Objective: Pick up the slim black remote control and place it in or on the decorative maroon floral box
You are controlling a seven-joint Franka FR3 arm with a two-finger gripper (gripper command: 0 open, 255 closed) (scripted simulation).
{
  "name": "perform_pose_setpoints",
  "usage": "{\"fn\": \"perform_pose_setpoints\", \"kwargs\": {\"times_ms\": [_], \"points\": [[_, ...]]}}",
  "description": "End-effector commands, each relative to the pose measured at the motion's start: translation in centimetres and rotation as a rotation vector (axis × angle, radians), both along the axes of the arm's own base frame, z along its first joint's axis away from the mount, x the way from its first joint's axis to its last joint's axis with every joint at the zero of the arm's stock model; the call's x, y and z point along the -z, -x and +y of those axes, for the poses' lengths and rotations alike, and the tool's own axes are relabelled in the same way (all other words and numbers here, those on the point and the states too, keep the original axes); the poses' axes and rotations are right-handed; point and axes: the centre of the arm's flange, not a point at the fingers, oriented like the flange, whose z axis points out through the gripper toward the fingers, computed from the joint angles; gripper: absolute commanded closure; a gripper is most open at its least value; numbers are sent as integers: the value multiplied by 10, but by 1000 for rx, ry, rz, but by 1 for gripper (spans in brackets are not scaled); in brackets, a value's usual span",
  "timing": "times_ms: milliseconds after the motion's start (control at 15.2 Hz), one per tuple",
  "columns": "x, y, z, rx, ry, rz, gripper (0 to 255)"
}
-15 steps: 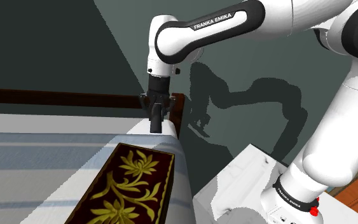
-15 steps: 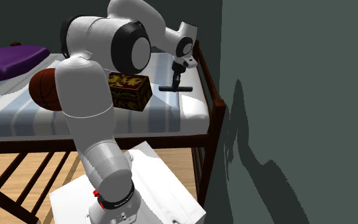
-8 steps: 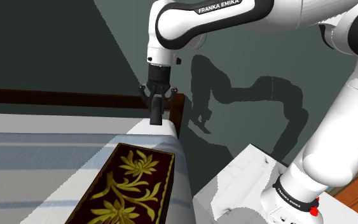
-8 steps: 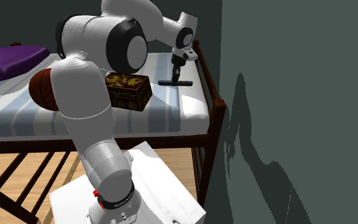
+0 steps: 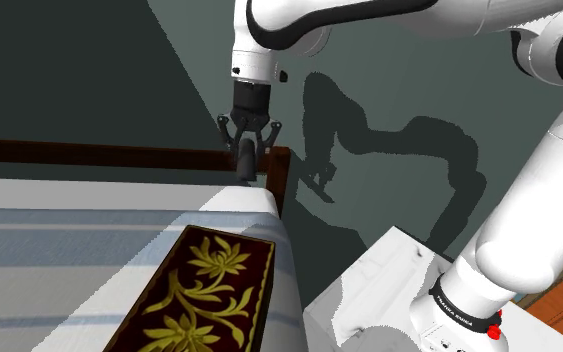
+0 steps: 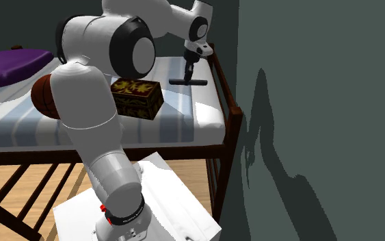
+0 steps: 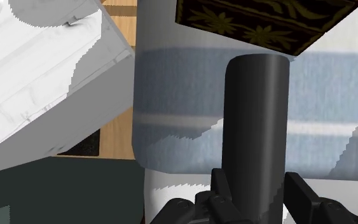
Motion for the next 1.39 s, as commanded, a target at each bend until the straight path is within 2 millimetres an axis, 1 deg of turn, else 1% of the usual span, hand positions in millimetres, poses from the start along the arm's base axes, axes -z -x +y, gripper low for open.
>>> {"fn": "perform_pose_setpoints", "kwargs": {"times_ms": [0, 264, 330, 1320], "points": [[-11, -1, -1, 0, 0, 0, 255], [-32, -1, -1, 0, 0, 0, 255], [-33, -1, -1, 0, 0, 0, 255], [-25, 132, 146, 0, 0, 0, 255]]}}
